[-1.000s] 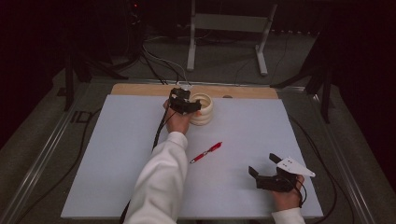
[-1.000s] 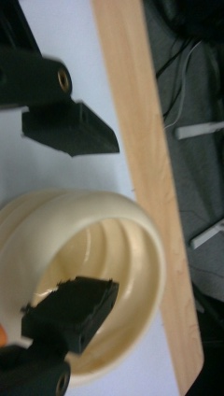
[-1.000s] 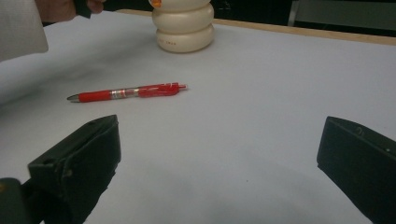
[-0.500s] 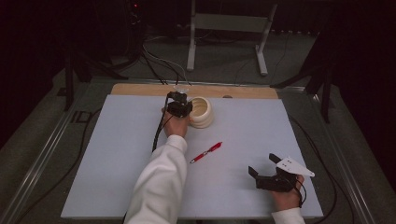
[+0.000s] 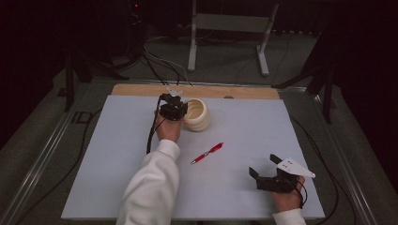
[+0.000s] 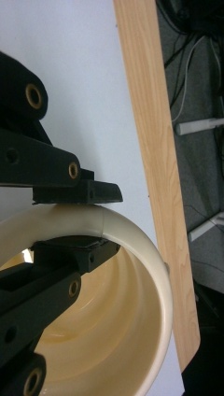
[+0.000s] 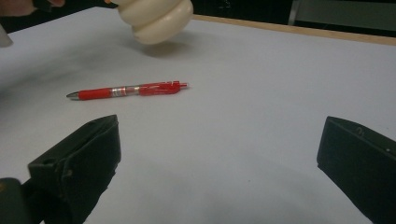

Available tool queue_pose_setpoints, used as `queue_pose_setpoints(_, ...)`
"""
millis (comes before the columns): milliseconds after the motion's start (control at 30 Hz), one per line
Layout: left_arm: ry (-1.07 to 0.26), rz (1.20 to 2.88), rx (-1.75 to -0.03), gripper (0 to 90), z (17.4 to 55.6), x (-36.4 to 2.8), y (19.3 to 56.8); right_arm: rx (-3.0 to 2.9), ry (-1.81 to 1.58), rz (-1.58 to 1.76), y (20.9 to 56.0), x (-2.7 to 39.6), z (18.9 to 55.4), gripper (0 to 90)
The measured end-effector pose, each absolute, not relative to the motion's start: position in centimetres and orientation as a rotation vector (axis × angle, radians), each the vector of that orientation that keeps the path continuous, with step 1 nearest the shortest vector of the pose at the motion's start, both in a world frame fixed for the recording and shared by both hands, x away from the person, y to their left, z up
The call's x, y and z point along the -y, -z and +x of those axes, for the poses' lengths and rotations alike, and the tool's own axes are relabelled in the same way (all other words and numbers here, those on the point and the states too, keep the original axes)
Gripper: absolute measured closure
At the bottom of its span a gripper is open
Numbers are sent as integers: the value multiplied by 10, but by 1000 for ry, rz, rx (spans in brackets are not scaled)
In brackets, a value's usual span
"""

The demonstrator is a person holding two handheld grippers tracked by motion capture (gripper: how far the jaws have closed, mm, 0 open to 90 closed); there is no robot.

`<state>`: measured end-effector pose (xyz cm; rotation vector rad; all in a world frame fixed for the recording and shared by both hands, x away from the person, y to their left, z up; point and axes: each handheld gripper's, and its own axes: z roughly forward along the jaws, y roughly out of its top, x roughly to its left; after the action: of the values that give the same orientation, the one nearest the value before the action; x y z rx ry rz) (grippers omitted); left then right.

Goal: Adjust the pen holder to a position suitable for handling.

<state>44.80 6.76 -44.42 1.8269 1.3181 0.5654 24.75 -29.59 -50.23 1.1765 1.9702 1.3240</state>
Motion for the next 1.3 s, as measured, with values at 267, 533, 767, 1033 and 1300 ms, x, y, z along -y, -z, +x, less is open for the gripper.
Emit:
queue_pose_setpoints(267, -566, 1835, -1286, 767, 432, -77, 435, -1970, -1319, 1174, 502, 296, 247, 4)
queue_pose_setpoints(533, -574, 1853, -1263, 766, 417, -84, 430, -1973, -1313, 1171, 503, 295, 247, 4)
queue_pose_setpoints(767, -573, 1890, -1243, 765, 402, -88, 430, -1975, -1314, 1169, 503, 294, 247, 4)
queue_pose_setpoints(1033, -590, 1966, -1249, 765, 387, -94, 435, -1981, -1309, 1165, 503, 293, 247, 4)
queue_pose_setpoints(1300, -538, 2008, -1285, 763, 384, -100, 451, -1984, -1306, 1163, 503, 292, 247, 4)
